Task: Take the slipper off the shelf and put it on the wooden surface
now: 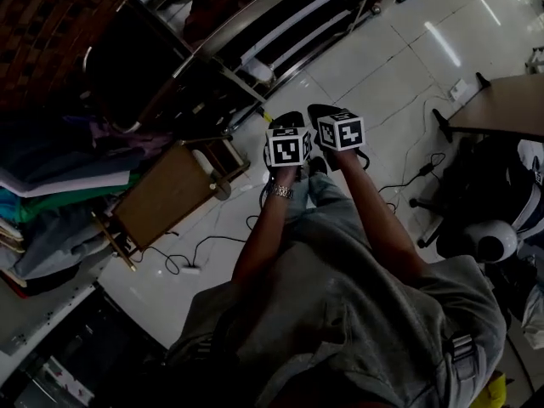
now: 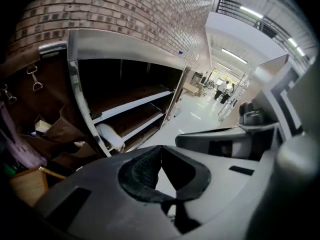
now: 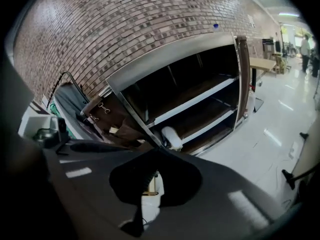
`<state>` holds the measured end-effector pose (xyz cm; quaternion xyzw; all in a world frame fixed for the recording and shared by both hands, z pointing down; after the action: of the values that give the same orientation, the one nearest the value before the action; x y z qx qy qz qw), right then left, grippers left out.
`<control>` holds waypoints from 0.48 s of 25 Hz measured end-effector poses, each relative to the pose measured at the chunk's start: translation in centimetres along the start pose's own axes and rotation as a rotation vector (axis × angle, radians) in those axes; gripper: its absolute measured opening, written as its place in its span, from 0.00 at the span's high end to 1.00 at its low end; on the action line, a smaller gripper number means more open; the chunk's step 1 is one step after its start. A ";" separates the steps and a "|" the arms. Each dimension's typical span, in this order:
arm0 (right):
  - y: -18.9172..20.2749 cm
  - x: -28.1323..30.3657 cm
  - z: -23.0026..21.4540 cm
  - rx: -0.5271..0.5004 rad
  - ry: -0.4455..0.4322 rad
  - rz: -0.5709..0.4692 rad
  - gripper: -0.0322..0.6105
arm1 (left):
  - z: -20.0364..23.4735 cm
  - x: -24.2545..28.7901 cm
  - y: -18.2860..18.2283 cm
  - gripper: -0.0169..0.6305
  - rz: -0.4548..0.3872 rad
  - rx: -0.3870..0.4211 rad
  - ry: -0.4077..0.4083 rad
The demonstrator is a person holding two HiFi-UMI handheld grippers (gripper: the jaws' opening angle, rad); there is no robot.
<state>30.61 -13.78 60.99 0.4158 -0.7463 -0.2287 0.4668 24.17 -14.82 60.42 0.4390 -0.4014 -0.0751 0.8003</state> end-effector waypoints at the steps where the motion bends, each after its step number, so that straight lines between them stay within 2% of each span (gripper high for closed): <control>1: 0.1 1.0 -0.2 -0.006 -0.012 0.003 0.95 | 0.5 0.0 0.2 0.97 0.000 -0.008 -0.017; 7: 1.4 5.8 -0.5 -0.018 -0.098 0.018 0.95 | 3.8 0.1 0.9 0.97 -0.021 -0.078 -0.109; 9: 2.8 8.1 -1.6 0.031 -0.099 0.016 0.94 | 4.6 0.4 1.1 0.97 -0.036 -0.091 -0.121; 11: 4.5 11.2 -3.6 0.105 -0.072 0.012 0.85 | 5.7 0.9 1.6 0.97 -0.045 -0.106 -0.131; 12: 5.4 13.0 -4.8 0.137 -0.057 0.009 0.84 | 6.2 1.2 2.1 0.97 -0.047 -0.116 -0.131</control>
<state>29.80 -21.37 73.71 0.4368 -0.7750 -0.1869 0.4167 20.08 -18.12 64.57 0.3954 -0.4376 -0.1455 0.7943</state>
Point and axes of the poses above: the fingertips, and each gripper's own axes: x forward along the fingers, z to its left, y out of its underside, the point moved 3 cm from there along -x, backward along the fingers, and after that the axes turned 15 degrees about -z, right-handed, at the moved point
